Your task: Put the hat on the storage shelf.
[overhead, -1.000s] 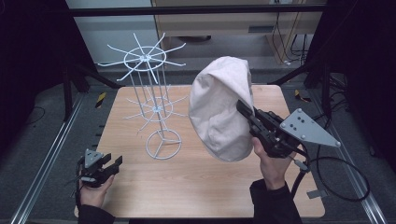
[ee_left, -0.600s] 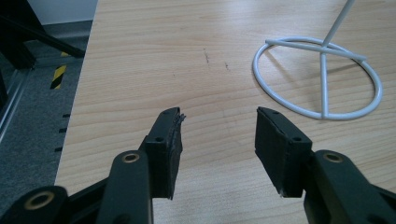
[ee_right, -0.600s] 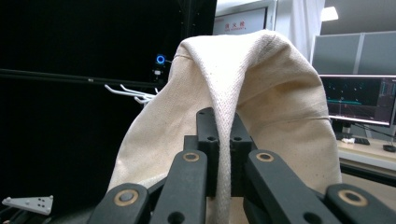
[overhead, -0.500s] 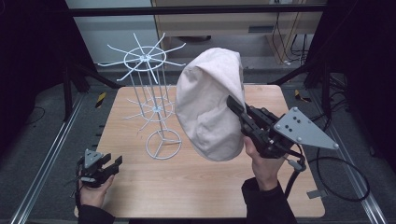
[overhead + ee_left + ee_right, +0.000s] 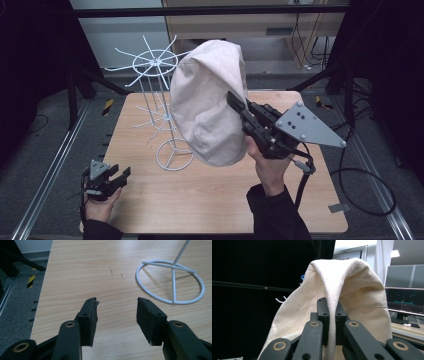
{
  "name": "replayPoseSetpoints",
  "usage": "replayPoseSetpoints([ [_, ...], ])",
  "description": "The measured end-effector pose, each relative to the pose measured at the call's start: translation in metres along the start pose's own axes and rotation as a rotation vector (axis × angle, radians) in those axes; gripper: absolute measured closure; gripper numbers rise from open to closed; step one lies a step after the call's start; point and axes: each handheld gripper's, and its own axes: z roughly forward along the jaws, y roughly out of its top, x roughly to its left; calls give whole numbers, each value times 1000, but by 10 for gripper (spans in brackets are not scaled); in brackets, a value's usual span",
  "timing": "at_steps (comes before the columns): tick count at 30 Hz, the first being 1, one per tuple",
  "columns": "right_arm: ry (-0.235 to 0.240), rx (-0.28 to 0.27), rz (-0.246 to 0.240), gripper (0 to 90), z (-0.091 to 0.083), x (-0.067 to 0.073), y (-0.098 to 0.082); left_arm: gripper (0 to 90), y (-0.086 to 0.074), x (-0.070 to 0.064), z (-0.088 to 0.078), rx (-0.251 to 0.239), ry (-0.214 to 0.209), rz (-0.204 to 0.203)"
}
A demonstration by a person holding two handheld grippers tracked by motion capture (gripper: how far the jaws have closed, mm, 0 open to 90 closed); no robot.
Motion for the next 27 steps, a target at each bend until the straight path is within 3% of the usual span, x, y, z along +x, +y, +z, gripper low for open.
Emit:
replayPoseSetpoints([
  [13, 47, -14, 7, 884, 27, 14, 4, 506, 0, 1, -1, -5, 0, -1],
  [18, 55, 24, -3, 884, 46, 22, -2, 505, 0, 1, -1, -4, 1, -1],
  [27, 61, 87, -8, 883, 53, 28, -22, 505, 0, 1, -1, -5, 1, -3],
])
